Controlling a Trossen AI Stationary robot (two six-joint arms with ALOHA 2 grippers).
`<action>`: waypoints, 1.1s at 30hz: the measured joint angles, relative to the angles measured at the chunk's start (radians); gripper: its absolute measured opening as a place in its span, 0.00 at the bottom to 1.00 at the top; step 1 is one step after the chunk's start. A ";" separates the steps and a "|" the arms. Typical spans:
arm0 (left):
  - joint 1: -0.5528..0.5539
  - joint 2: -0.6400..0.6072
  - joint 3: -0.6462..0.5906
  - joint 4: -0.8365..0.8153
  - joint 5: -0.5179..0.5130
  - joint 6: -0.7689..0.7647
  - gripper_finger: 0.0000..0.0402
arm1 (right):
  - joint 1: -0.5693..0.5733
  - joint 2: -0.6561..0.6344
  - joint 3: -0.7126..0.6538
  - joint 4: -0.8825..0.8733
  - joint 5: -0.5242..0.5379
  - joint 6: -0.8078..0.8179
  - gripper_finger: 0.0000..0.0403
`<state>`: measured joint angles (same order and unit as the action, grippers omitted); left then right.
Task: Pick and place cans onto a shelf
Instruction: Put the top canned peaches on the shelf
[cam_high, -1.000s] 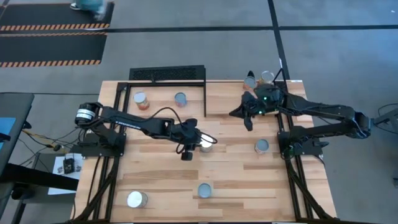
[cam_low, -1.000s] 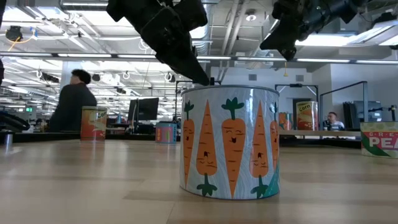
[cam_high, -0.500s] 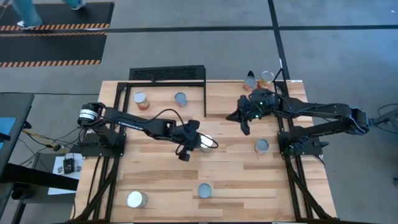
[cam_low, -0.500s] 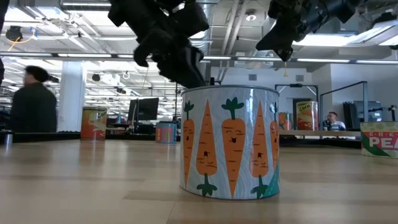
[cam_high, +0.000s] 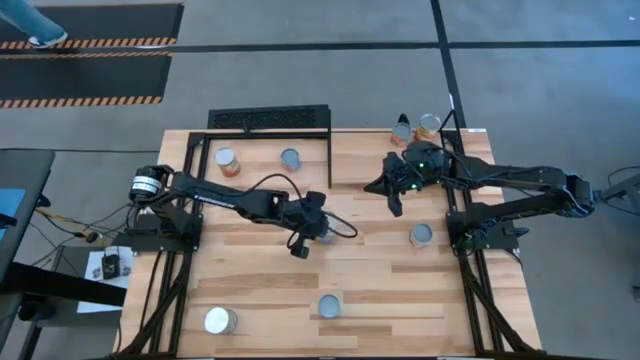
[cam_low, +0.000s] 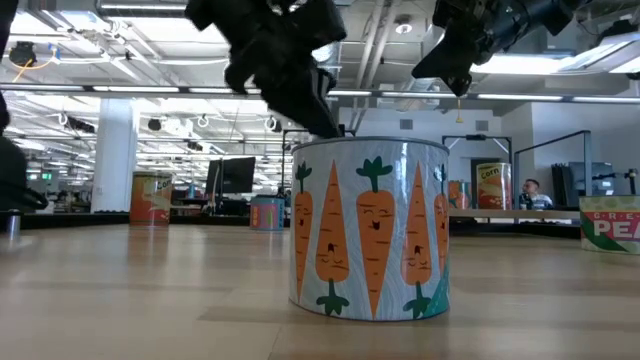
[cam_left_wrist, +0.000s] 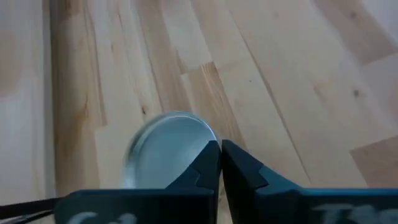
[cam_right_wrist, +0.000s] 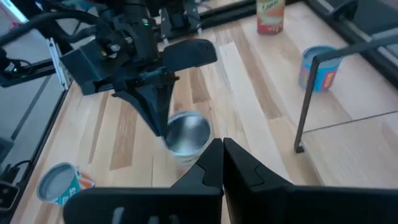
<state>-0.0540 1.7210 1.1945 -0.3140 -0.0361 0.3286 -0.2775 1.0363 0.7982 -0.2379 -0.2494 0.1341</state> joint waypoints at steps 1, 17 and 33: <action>0.007 0.000 0.030 -0.029 0.006 -0.002 0.00 | 0.000 -0.008 0.000 0.000 0.013 0.000 0.04; 0.192 0.017 0.372 -0.126 0.136 -0.138 0.00 | -0.115 -0.285 0.001 -0.034 0.102 0.071 0.03; 0.273 0.367 0.802 -0.196 -0.011 -0.256 0.00 | -0.163 -0.326 0.001 -0.046 0.217 0.077 0.03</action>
<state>0.2186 2.0883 1.9969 -0.5099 -0.0467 0.0731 -0.4407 0.7106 0.7994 -0.2838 -0.0324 0.2114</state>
